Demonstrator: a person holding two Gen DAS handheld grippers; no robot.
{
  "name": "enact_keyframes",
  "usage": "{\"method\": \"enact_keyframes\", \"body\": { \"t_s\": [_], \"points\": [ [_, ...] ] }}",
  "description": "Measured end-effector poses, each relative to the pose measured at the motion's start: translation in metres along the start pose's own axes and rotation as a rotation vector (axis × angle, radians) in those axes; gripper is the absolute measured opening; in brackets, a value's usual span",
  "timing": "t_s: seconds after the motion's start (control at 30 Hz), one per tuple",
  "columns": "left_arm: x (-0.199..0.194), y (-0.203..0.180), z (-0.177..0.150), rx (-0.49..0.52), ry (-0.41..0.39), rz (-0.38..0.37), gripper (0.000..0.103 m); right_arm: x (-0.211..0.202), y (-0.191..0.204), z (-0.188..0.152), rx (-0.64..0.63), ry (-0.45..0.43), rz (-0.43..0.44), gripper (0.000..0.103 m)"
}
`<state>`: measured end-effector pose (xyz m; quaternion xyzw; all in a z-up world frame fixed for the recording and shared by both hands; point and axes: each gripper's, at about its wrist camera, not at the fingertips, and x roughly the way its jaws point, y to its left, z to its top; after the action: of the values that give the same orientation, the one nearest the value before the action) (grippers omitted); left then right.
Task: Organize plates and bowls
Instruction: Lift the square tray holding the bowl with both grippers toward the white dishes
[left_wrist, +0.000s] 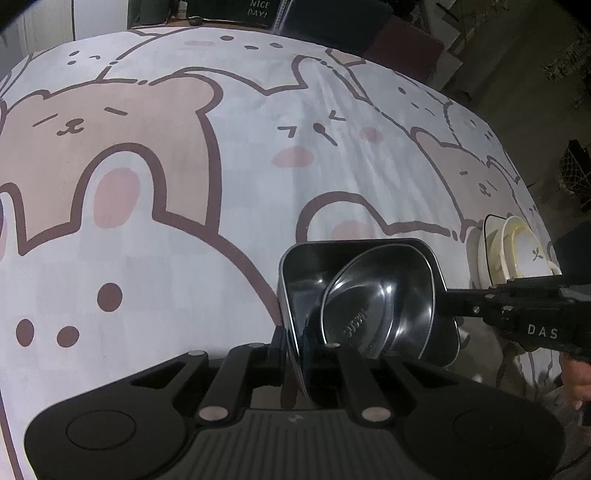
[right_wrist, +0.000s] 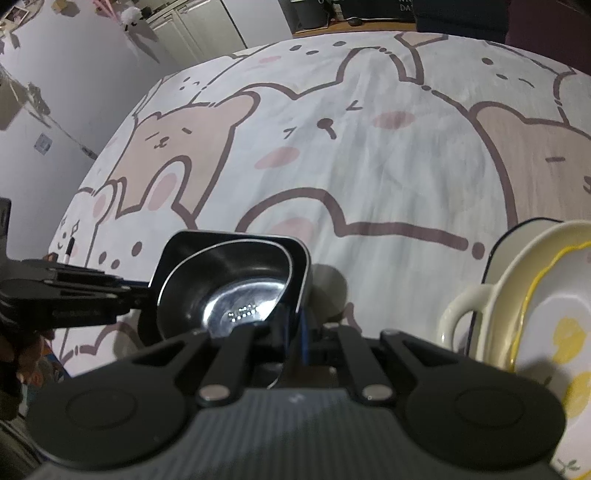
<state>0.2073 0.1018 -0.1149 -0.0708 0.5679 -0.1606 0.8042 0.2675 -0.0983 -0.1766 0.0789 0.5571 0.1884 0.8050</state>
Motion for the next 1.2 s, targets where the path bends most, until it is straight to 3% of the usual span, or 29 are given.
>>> {"method": "enact_keyframes", "body": {
  "t_s": [0.6, 1.2],
  "points": [
    [-0.002, 0.001, 0.003, 0.012, -0.012, -0.005, 0.006, 0.009, 0.009, 0.002, -0.017, 0.069, -0.041, 0.01],
    [-0.017, -0.003, 0.001, -0.03, -0.049, -0.018, 0.004, -0.007, 0.006, -0.001, -0.025, 0.017, -0.035, 0.008]
  ]
}}
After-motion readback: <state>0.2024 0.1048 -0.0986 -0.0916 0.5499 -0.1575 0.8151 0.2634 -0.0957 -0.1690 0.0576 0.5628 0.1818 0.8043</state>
